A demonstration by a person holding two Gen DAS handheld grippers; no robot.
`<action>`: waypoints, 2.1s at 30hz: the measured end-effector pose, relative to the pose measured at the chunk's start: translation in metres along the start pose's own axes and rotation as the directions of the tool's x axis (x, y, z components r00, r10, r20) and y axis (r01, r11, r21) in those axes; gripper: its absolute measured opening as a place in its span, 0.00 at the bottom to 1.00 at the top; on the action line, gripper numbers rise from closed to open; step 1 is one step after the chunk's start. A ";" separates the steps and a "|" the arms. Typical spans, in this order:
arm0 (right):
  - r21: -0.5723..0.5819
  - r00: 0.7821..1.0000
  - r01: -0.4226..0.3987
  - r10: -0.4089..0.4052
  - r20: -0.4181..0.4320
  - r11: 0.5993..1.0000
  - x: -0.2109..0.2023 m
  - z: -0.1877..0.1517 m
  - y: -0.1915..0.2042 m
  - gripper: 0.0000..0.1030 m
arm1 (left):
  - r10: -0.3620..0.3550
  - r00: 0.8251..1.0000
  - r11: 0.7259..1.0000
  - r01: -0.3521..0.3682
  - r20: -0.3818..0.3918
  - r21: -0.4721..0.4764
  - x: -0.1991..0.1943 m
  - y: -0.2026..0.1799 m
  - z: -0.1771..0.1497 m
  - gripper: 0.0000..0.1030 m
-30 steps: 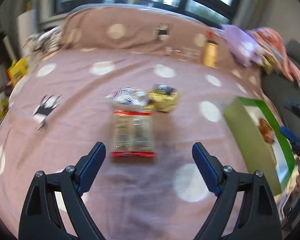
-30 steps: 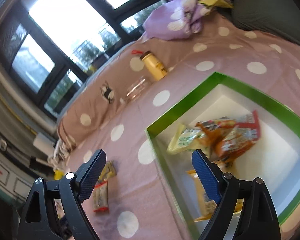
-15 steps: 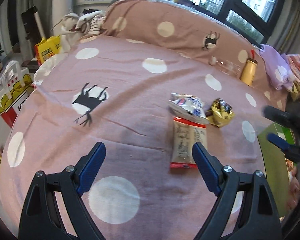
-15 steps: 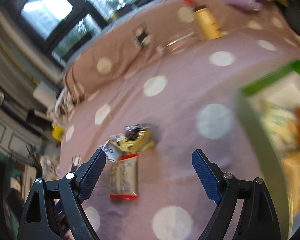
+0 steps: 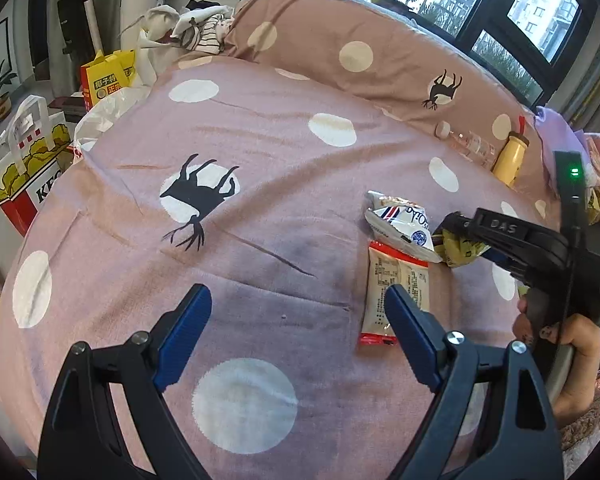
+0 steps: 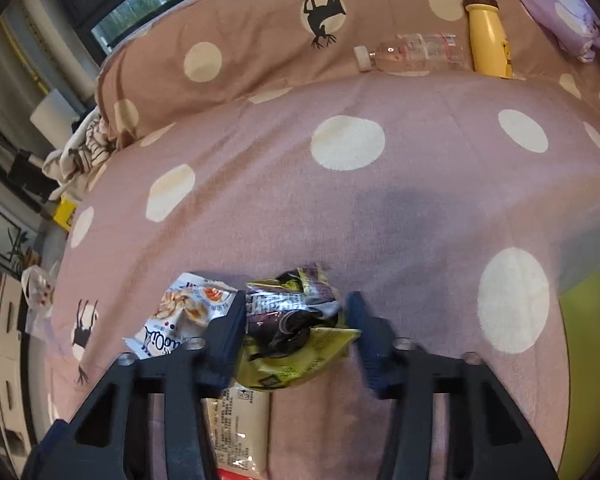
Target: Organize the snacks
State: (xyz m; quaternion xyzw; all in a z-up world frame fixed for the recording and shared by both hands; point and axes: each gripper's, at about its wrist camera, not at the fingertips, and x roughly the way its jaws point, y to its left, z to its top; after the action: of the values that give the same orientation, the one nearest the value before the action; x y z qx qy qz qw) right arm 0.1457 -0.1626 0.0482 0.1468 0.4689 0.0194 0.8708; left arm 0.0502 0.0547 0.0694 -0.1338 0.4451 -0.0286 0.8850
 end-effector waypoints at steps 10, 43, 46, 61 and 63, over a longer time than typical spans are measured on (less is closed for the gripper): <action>-0.022 0.991 -0.132 0.132 0.000 0.991 -0.058 -0.034 0.007 0.46 | -0.015 1.000 1.000 0.015 -0.009 0.022 0.000 -0.003 -0.002 0.86; 0.124 0.913 -0.400 0.406 -0.035 0.908 -0.084 -0.096 -0.033 0.71 | -0.293 0.931 0.923 0.335 -0.218 0.188 0.007 -0.085 -0.054 0.84; 0.135 0.911 -0.394 0.406 -0.070 0.909 -0.072 -0.098 -0.031 0.68 | -0.289 0.926 0.924 0.336 -0.243 0.184 0.015 -0.088 -0.058 0.80; 0.115 0.932 -0.320 0.334 -0.143 0.940 -0.053 -0.102 -0.026 0.52 | -0.330 0.910 0.901 0.383 -0.250 0.204 0.016 -0.098 -0.062 0.48; 0.110 0.933 -0.323 0.336 -0.129 0.940 -0.058 -0.100 -0.026 0.52 | -0.328 0.920 0.898 0.374 -0.214 0.230 0.009 -0.104 -0.060 0.48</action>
State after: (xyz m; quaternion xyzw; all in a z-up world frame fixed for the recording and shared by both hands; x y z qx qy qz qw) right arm 0.0280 -0.1735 0.0361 0.2592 0.5005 0.1553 0.8113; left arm 0.0147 -0.0595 0.0556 -0.0889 0.4793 -0.2591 0.8338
